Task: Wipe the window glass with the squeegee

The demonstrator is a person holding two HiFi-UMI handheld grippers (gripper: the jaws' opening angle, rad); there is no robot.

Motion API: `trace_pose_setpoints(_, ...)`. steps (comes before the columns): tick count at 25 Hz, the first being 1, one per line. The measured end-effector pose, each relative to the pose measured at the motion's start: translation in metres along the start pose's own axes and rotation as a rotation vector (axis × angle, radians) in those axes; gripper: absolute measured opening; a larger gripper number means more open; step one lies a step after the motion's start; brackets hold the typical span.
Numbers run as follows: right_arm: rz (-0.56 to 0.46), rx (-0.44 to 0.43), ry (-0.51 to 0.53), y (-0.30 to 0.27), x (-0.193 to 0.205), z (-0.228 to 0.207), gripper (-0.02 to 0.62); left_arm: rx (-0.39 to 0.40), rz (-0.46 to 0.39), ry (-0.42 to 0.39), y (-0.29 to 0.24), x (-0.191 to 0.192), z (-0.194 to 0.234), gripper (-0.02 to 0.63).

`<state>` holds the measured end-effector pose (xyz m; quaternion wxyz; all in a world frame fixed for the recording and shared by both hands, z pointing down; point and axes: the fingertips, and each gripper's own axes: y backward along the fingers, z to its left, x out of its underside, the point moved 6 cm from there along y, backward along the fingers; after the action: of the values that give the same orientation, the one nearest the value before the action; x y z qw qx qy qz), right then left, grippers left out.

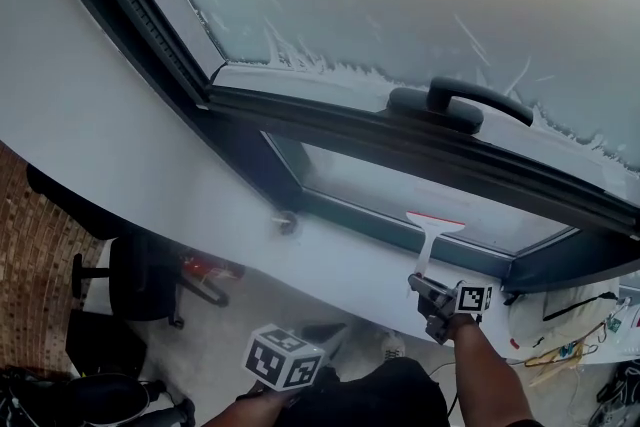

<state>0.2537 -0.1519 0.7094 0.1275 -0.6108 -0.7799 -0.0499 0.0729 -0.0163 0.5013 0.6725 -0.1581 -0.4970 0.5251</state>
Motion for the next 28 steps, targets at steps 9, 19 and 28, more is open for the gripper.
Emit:
trace_pose_setpoints(9, 0.020, 0.006, -0.044, -0.012, 0.004, -0.042, 0.084, 0.013, 0.006, 0.052, -0.019, 0.003, 0.008, 0.000)
trace_pose_setpoints(19, 0.021, 0.074, -0.183, -0.014, 0.025, -0.096, 0.084, 0.003, 0.034, 0.131, -0.032, 0.029, 0.023, 0.000)
trace_pose_setpoints(28, 0.033, 0.116, -0.217, -0.018, 0.040, -0.150, 0.084, -0.008, 0.076, 0.156, -0.049, 0.048, 0.028, 0.000)
